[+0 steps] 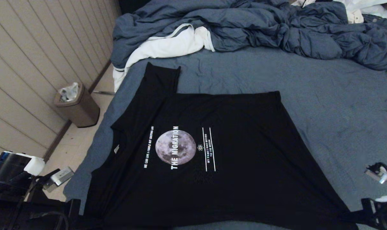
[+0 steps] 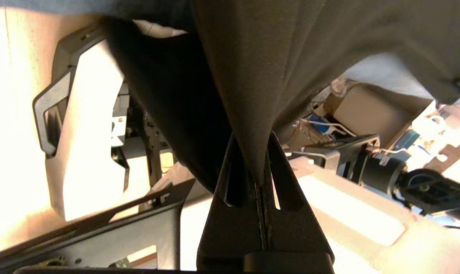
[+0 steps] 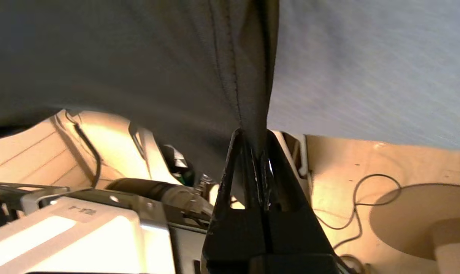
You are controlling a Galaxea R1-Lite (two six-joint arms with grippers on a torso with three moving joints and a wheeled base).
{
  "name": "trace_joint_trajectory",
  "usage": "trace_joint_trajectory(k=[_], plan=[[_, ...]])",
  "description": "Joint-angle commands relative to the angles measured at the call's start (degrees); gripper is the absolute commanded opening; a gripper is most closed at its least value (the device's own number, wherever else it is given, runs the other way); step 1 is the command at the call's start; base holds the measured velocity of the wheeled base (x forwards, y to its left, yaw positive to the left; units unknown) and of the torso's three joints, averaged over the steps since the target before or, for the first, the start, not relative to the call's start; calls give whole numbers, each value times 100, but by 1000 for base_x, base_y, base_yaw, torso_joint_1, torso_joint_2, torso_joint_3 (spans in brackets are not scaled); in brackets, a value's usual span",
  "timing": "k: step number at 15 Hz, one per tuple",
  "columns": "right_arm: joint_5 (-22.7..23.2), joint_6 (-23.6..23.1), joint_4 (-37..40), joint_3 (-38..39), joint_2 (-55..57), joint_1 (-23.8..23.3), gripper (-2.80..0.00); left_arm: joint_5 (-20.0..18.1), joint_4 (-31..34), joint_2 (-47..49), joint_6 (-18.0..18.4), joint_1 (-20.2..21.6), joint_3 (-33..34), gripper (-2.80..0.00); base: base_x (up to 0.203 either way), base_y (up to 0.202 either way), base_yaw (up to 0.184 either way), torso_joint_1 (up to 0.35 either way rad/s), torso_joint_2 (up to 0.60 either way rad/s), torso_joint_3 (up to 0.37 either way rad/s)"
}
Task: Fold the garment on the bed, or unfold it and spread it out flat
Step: Fold the black T-shirt
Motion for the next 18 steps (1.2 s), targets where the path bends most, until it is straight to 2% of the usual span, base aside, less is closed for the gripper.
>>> trace_joint_trajectory(k=[1, 6, 11, 14, 18], plan=[[26, -182, 73, -81, 14, -239, -280, -10, -4, -75, 48, 4, 51, -280, 0, 0, 0, 0, 0, 0], [104, -56, 189, -614, -5, -20, -280, 7, 5, -213, 91, 15, -466, -280, 0, 0, 0, 0, 0, 0], [146, 742, 407, -1649, 198, 757, -280, -1, 434, -158, 78, 35, -1554, -280, 0, 0, 0, 0, 0, 0], [149, 1170, 403, -2374, 646, 1119, -280, -1, 451, 211, 61, 47, -2022, -280, 0, 0, 0, 0, 0, 0], [142, 1481, 411, -3322, 1414, 1182, -280, -34, 376, 1061, 54, 236, -2549, -280, 0, 0, 0, 0, 0, 0]])
